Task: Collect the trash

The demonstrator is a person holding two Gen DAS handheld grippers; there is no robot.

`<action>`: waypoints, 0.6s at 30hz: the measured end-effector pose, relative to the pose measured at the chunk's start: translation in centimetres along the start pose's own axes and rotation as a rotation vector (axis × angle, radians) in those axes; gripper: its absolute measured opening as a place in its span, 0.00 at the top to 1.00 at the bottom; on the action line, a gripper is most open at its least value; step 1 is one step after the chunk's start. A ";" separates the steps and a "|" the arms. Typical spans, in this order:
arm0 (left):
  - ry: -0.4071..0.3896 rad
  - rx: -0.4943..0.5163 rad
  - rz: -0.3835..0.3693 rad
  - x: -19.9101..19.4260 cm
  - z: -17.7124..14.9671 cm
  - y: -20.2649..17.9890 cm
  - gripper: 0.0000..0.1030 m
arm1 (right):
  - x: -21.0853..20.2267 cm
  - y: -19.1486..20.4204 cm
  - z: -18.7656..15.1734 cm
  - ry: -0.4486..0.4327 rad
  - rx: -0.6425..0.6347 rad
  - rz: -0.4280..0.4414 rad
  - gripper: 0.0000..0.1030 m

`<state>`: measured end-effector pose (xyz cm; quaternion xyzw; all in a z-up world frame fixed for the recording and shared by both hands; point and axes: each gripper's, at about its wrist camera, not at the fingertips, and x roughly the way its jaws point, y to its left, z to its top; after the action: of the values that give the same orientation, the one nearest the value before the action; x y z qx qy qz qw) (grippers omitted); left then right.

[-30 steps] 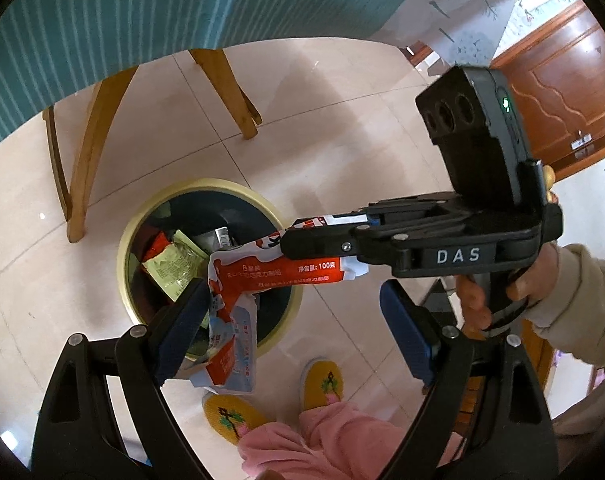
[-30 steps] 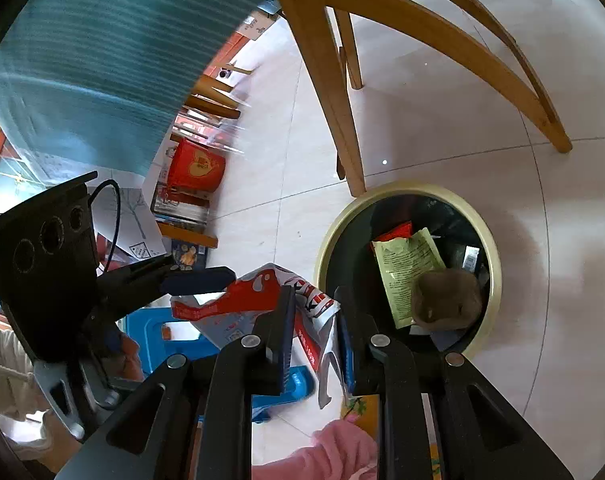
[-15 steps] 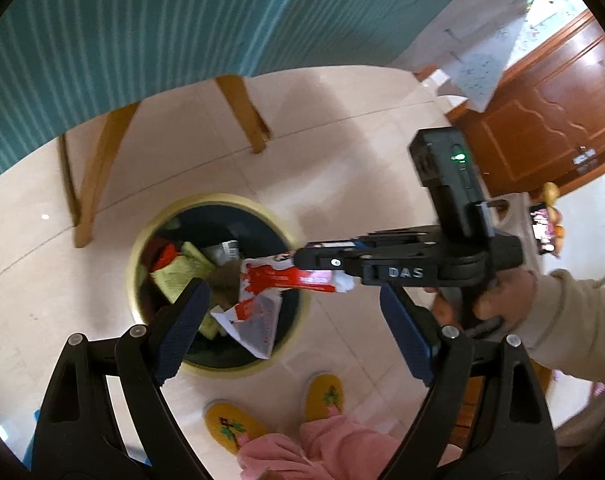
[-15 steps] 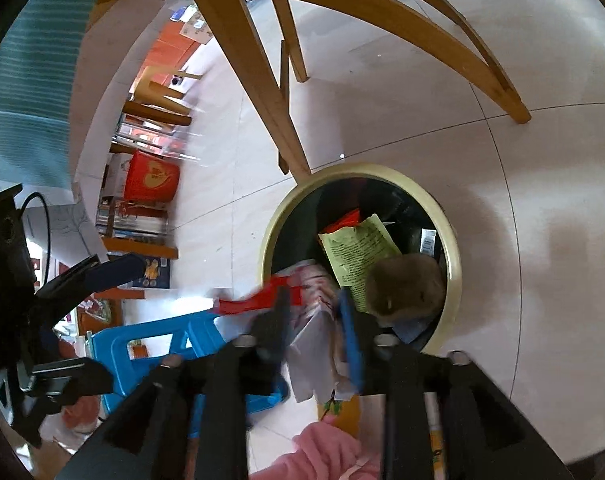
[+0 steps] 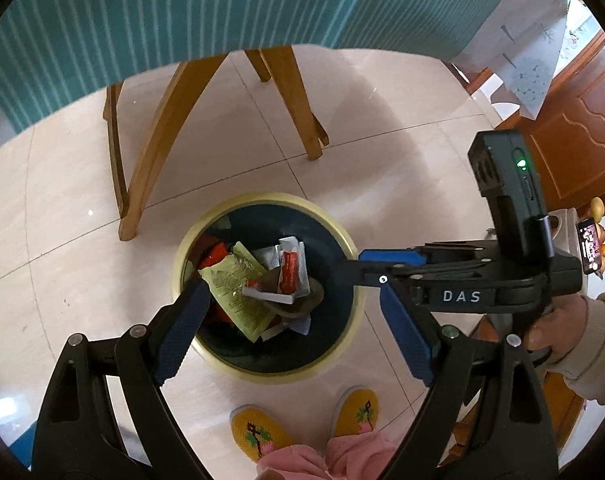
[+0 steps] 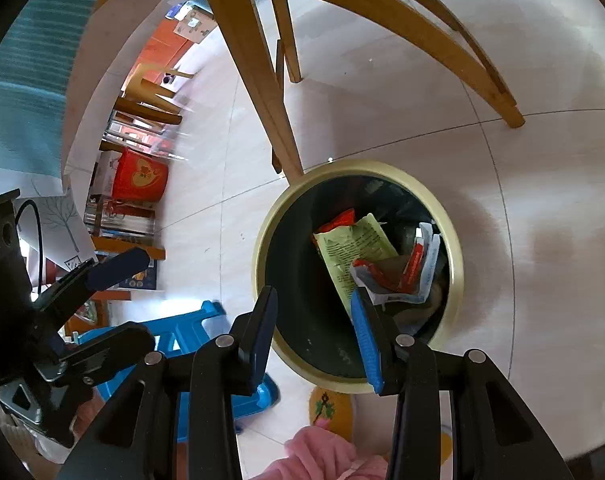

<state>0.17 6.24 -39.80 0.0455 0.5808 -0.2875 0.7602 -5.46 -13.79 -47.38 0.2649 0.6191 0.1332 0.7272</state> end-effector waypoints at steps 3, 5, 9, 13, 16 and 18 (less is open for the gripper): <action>-0.001 -0.011 0.017 -0.1 -0.2 0.1 0.18 | -1.3 0.3 -0.6 -0.011 0.003 -0.020 0.62; -0.002 -0.023 0.030 -0.4 -0.4 0.0 0.18 | -2.5 0.7 -1.1 -0.020 0.008 -0.037 0.62; -0.003 -0.040 0.047 -1.9 -0.6 -0.7 0.18 | -5.6 1.8 -2.2 -0.036 0.024 -0.048 0.62; -0.013 -0.077 0.057 -4.9 -0.3 -1.9 0.18 | -9.8 4.1 -3.1 -0.056 0.035 -0.054 0.62; -0.023 -0.107 0.079 -7.7 0.2 -2.7 0.18 | -12.9 6.4 -3.5 -0.079 0.030 -0.064 0.62; -0.027 -0.135 0.092 -9.7 0.5 -3.1 0.18 | -15.1 8.3 -3.8 -0.099 0.016 -0.081 0.62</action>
<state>-2.50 7.22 -29.98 0.0170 0.5860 -0.2131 0.7816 -10.98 -14.03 -30.63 0.2519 0.5935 0.0855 0.7596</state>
